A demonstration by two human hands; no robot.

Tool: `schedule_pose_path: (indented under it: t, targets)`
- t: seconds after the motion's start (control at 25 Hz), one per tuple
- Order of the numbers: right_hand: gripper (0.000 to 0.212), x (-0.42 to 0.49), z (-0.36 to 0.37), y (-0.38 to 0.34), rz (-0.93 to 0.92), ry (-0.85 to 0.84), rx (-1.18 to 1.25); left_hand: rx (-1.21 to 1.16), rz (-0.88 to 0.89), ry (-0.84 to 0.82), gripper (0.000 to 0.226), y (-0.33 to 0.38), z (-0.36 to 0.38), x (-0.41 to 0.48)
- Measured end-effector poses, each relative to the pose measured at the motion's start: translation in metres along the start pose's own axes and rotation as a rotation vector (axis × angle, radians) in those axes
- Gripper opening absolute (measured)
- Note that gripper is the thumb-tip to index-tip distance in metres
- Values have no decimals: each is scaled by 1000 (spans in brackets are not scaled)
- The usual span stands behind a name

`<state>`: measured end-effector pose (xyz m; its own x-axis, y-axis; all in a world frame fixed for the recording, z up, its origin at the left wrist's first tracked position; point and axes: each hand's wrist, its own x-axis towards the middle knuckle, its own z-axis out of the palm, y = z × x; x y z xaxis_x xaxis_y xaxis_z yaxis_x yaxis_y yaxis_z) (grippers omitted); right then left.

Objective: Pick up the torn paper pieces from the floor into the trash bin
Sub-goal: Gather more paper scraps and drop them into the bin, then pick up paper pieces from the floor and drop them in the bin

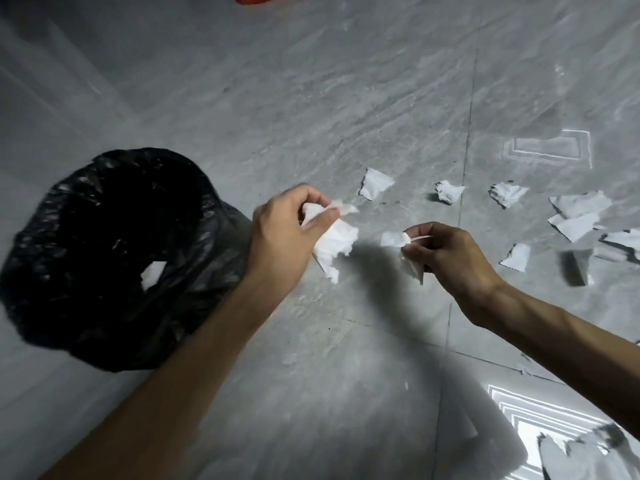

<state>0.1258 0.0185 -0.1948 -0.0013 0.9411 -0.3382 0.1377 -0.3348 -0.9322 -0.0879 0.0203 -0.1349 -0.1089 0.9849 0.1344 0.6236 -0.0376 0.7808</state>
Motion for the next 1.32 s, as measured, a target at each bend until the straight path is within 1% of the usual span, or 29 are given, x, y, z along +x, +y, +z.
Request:
schedule_pose_path:
  t: [0.04,0.12,0.2,0.24,0.28,0.32,0.4,0.44,0.48,0.52,0.6,0.68,0.72,0.8,0.88,0.96,1.04,1.12,1.2,1.28,1.32]
  targets:
    - [9,-3,13,-12,-22,-15,13,-20,59,53,6,10,-27,-7]
    - [6,-8,45,-43,-118,-40,0,64,154,178,5,17,-79,-17]
    - [7,-14,82,-80,-225,-98,34,180,133,268,5,4,-119,-21]
    - [9,-17,102,-99,-277,-139,74,213,79,290,7,-10,-134,-22]
    - [12,-21,123,-118,-330,-184,119,232,-12,296,14,-28,-148,-22]
    - [14,-23,139,-136,-376,-208,165,218,-128,261,27,-45,-156,-21]
    - [14,-23,166,-165,-447,-241,252,166,-363,133,52,-72,-167,-20]
    - [14,-21,180,-175,-460,-265,268,162,-416,111,56,-82,-173,-22]
    - [13,-19,192,-182,-458,-287,249,152,-427,128,55,-88,-177,-23]
    - [13,-16,205,-186,-439,-319,180,144,-417,176,51,-92,-182,-26]
    - [10,-12,225,-185,-349,-420,-71,120,-400,270,44,-90,-187,-34]
    - [18,-11,230,-179,-269,-496,-289,107,-372,301,42,-81,-187,-41]
    - [22,-11,226,-177,-275,-484,-327,121,-341,303,42,-74,-184,-44]
    - [20,-13,202,-175,-347,-431,-307,166,-239,302,41,-54,-171,-46]
    - [16,-17,157,-166,-371,-410,-315,171,-100,277,37,-26,-146,-46]
    - [13,-25,96,-146,-309,-405,-364,134,-5,184,35,3,-107,-46]
    - [12,-38,27,-118,-214,-357,-423,62,-22,9,33,30,-59,-46]
    - [12,-52,-39,-90,-132,-254,-439,7,-56,-204,32,54,-11,-47]
    - [13,-69,-96,-61,-38,-115,-423,7,-38,-422,32,74,31,-50]
    - [14,-92,-143,-27,25,4,-443,78,48,-637,34,97,71,-58]
    - [13,-106,-160,-6,49,26,-482,131,107,-733,34,106,90,-64]
